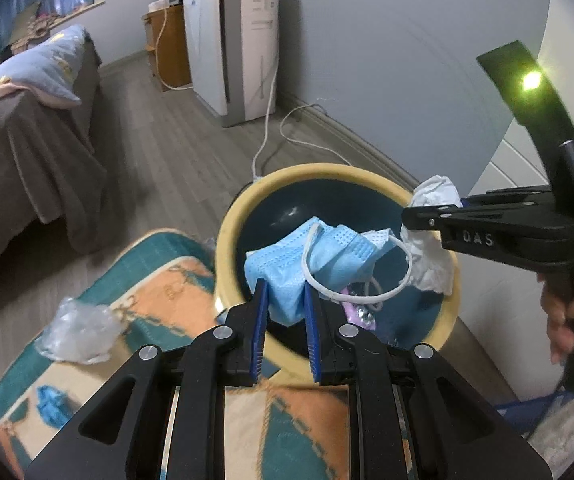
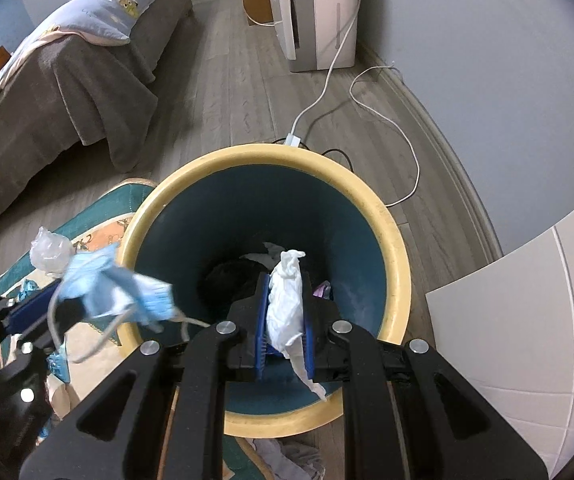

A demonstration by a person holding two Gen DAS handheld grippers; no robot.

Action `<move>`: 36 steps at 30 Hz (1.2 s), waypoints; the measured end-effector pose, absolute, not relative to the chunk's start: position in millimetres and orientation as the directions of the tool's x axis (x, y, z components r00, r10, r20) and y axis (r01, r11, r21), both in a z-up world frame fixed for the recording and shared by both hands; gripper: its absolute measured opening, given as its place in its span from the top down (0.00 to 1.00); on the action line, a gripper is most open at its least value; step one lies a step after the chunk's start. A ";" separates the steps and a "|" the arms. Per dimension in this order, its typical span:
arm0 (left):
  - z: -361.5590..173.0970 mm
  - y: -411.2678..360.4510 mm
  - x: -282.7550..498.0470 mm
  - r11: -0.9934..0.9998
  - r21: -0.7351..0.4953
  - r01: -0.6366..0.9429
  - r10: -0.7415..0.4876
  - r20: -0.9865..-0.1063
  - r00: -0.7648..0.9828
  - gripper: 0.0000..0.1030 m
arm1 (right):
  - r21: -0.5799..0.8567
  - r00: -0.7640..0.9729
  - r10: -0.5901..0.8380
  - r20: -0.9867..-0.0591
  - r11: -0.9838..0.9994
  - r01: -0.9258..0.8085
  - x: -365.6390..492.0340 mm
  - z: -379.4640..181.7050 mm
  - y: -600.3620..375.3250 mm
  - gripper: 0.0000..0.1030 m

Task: Collect trash
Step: 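Open the right tool dropping the tissue while the left drops the blue mask into the bin, then move both open tools back over the trash on the rug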

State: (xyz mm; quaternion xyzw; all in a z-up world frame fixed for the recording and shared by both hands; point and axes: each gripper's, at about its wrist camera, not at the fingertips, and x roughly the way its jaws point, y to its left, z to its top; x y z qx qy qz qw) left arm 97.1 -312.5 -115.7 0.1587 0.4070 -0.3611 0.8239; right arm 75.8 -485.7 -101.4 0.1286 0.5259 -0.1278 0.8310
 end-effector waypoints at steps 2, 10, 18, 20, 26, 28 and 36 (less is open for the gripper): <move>-121.1 -314.9 98.3 0.704 -0.017 0.710 -0.452 -0.782 0.430 0.50 | 0.079 0.420 -0.084 -0.904 0.932 0.355 75.2 -100.6 -487.3 0.79; -114.3 -301.7 95.3 0.739 0.023 0.673 -0.434 -0.748 0.502 0.10 | 0.057 0.434 -0.128 -0.892 0.920 0.388 73.6 -94.5 -493.8 0.19; -94.3 -278.3 86.1 0.774 -0.027 0.633 -0.448 -0.730 0.516 0.08 | 0.064 0.465 -0.118 -0.877 0.932 0.357 76.6 -82.6 -478.7 0.06; -86.9 -272.4 79.6 0.776 -0.007 0.631 -0.441 -0.722 0.534 0.08 | 0.060 0.465 -0.115 -0.878 0.937 0.344 77.7 -80.8 -473.2 0.06; -74.8 -242.5 69.2 0.798 0.053 0.601 -0.386 -0.720 0.576 0.07 | 0.056 0.465 -0.104 -0.879 0.947 0.317 78.6 -75.2 -452.9 0.06; -71.6 -228.3 69.3 0.813 0.062 0.579 -0.361 -0.726 0.585 0.07 | 0.056 0.466 -0.095 -0.880 0.953 0.299 80.2 -72.8 -441.2 0.06; -53.3 -153.6 68.8 0.878 0.111 0.465 -0.244 -0.733 0.635 0.07 | 0.041 0.470 -0.055 -0.881 0.981 0.192 90.6 -63.1 -386.3 0.06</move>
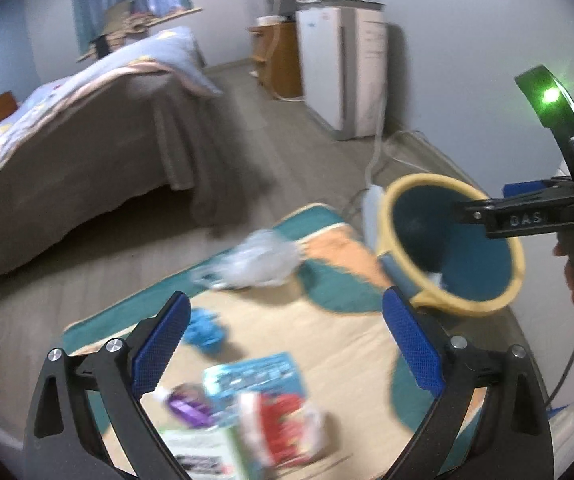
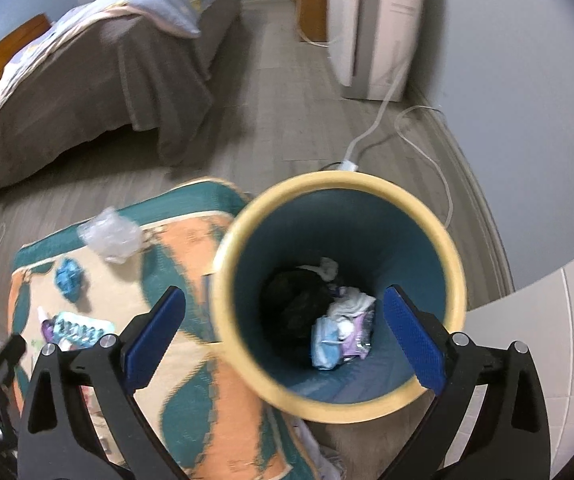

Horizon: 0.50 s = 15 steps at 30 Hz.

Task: Collect trash
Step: 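Move both open tools back over the trash on the rug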

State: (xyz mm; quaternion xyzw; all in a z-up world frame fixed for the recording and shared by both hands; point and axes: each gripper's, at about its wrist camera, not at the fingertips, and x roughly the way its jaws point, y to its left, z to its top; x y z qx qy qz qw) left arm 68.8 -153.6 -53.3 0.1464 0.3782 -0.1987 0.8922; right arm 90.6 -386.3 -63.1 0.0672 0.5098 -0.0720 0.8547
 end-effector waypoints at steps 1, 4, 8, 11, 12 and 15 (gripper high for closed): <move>-48.8 -137.9 67.6 0.892 0.101 0.441 -0.234 -0.732 0.640 0.07 | 0.040 0.473 -0.049 -0.879 0.983 0.177 91.5 -60.7 -377.9 0.06; -41.2 -105.6 63.7 0.918 0.065 0.392 -0.220 -0.738 0.638 0.07 | 0.040 0.480 -0.023 -0.877 0.992 0.122 92.9 -52.2 -351.3 0.06; -29.4 -74.4 50.4 0.938 0.055 0.343 -0.193 -0.738 0.646 0.07 | 0.029 0.487 0.007 -0.873 0.999 0.038 91.9 -45.0 -313.6 0.06; -17.3 -55.0 36.6 0.947 0.032 0.319 -0.194 -0.736 0.649 0.07 | -0.001 0.472 0.016 -0.882 0.999 -0.035 89.9 -49.1 -283.1 0.06; -13.9 -49.8 31.0 0.948 0.029 0.318 -0.197 -0.731 0.653 0.07 | -0.016 0.463 0.014 -0.886 0.998 -0.060 89.1 -51.1 -273.9 0.06; -7.9 -27.9 11.2 0.949 0.056 0.311 -0.174 -0.729 0.662 0.07 | -0.053 0.450 0.019 -0.893 0.988 -0.147 84.6 -55.3 -241.1 0.06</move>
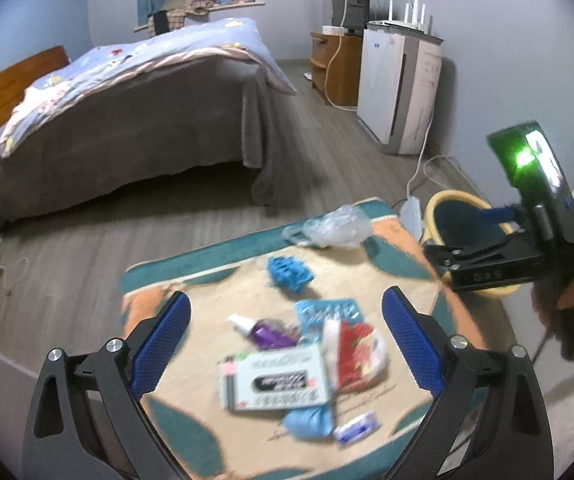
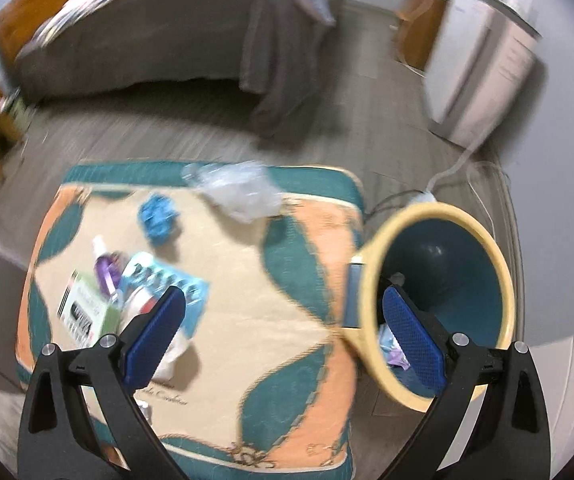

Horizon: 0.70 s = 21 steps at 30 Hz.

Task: Collect trash
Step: 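Move both open tools back over the trash on the rug, then grasp the white COLTALIN medicine box with the right tool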

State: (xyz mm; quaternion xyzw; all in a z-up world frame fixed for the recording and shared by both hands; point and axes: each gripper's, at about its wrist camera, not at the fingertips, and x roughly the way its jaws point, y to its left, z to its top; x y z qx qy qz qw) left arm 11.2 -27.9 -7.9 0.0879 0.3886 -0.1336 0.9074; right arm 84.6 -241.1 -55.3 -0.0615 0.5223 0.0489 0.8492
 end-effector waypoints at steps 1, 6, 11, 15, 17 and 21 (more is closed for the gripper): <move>-8.3 -21.6 7.2 0.951 0.065 0.302 -0.162 -0.730 0.664 0.07 | -0.054 0.448 0.030 -0.894 0.983 -0.174 83.5 -56.0 -230.5 0.06; -19.7 33.7 -8.9 0.974 0.079 0.214 -0.080 -0.760 0.645 0.07 | -0.071 0.431 0.081 -0.899 0.943 -0.325 77.1 -62.4 -168.8 0.06; -27.3 79.4 -14.6 0.988 0.067 0.138 -0.037 -0.766 0.641 0.07 | -0.095 0.399 0.113 -0.910 0.880 -0.466 72.8 -78.7 -104.2 0.06; -33.2 109.6 -15.1 0.992 0.070 0.102 -0.011 -0.771 0.637 0.07 | -0.099 0.362 0.124 -0.924 0.837 -0.538 74.1 -93.8 -64.7 0.06; -37.3 124.0 -13.8 0.995 0.045 0.086 -0.019 -0.776 0.630 0.07 | -0.105 0.345 0.121 -0.931 0.815 -0.569 75.2 -103.4 -47.8 0.06; -44.5 141.7 -6.6 0.998 0.010 0.068 -0.034 -0.786 0.617 0.07 | -0.113 0.308 0.103 -0.946 0.784 -0.610 79.6 -120.8 -24.8 0.06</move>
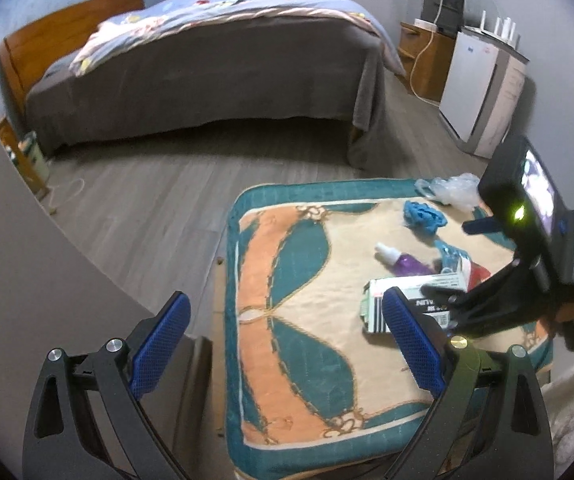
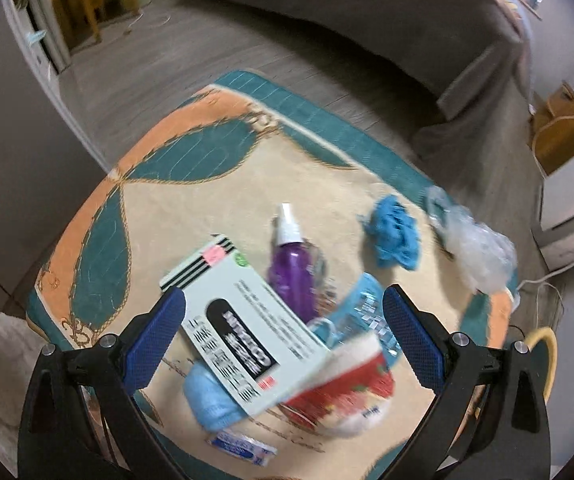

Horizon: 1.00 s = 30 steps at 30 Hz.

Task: Collect trash
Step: 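Grasp the white COLTALIN medicine box with the right tool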

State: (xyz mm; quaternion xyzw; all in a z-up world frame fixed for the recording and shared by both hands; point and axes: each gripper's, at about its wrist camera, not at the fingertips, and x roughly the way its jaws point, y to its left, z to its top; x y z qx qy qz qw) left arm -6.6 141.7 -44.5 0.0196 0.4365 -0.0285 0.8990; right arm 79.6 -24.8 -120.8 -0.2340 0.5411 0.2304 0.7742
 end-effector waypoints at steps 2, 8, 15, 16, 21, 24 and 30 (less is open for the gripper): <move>-48.9 145.2 -1.4 0.997 0.000 0.076 -0.046 -0.793 0.607 0.07 | -0.115 0.291 0.093 -0.952 0.774 -0.622 82.6 -130.2 -15.3 0.06; -53.0 144.4 8.3 0.994 0.009 0.110 -0.059 -0.794 0.606 0.07 | -0.130 0.233 0.042 -0.971 0.728 -0.673 85.3 -160.8 1.8 0.06; -59.4 140.7 17.6 0.992 0.001 0.124 -0.072 -0.809 0.583 0.07 | -0.082 0.143 0.031 -0.989 0.692 -0.717 83.6 -186.4 -0.5 0.06; -60.3 139.3 18.6 0.992 0.007 0.126 -0.068 -0.811 0.581 0.07 | -0.063 0.128 0.041 -0.991 0.699 -0.712 85.1 -188.1 -1.1 0.06; -62.9 134.0 19.4 0.991 0.005 0.134 -0.073 -0.817 0.572 0.07 | -0.019 0.086 0.066 -0.994 0.674 -0.738 80.0 -185.8 1.1 0.06; -66.5 129.6 19.9 0.990 0.022 0.142 -0.063 -0.823 0.565 0.07 | -0.060 0.109 0.036 -0.993 0.652 -0.756 74.0 -189.0 1.5 0.06; -74.4 122.8 20.6 0.988 0.046 0.149 -0.045 -0.834 0.550 0.07 | -0.089 0.120 0.000 -0.993 0.674 -0.734 70.5 -193.5 -7.7 0.11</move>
